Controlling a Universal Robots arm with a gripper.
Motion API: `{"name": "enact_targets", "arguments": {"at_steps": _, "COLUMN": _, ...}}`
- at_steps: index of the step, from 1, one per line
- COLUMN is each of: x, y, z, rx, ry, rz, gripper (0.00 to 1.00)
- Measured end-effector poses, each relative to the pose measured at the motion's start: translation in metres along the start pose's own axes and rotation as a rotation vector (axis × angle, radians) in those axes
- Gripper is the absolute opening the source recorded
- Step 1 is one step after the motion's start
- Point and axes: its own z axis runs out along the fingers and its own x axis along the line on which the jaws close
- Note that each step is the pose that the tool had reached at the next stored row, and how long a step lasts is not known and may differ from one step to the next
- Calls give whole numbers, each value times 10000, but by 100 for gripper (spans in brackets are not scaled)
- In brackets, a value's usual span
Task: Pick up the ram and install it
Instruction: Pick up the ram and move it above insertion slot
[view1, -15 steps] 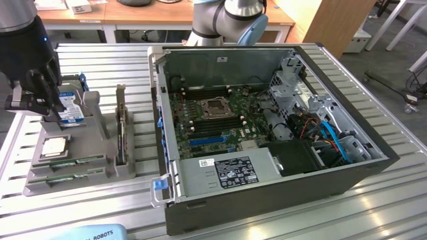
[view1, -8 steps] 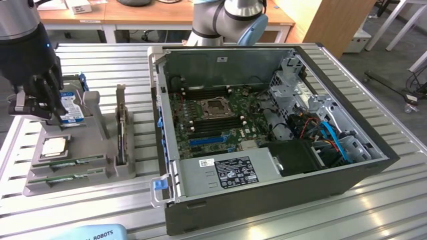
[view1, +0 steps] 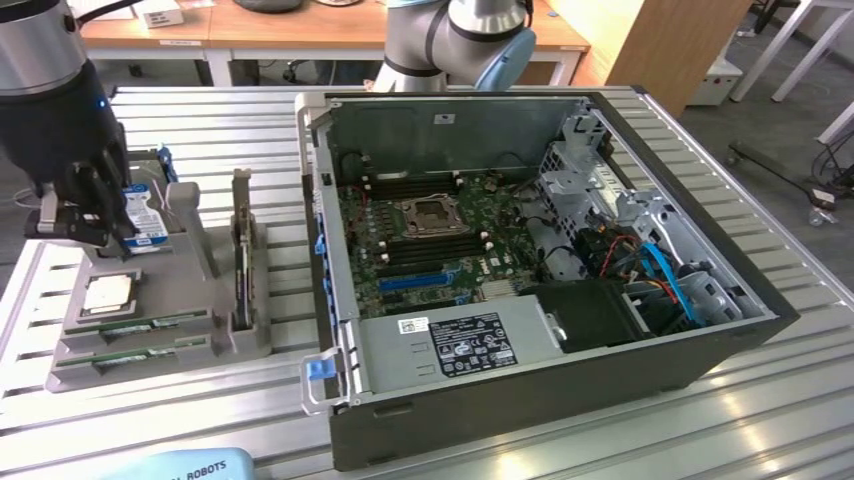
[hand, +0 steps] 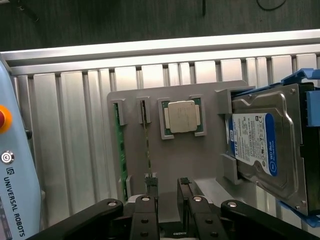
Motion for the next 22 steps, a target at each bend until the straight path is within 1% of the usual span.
{"name": "enact_targets", "arguments": {"at_steps": 13, "x": 3, "y": -4, "z": 133, "rx": 0, "ry": 0, "rz": 0, "gripper": 29}}
{"name": "enact_targets", "arguments": {"at_steps": 18, "x": 5, "y": -4, "z": 140, "rx": -1, "ry": 0, "rz": 2, "gripper": 29}}
{"name": "enact_targets", "arguments": {"at_steps": 22, "x": 55, "y": -8, "z": 138, "rx": -1, "ry": 1, "rz": 1, "gripper": 29}}
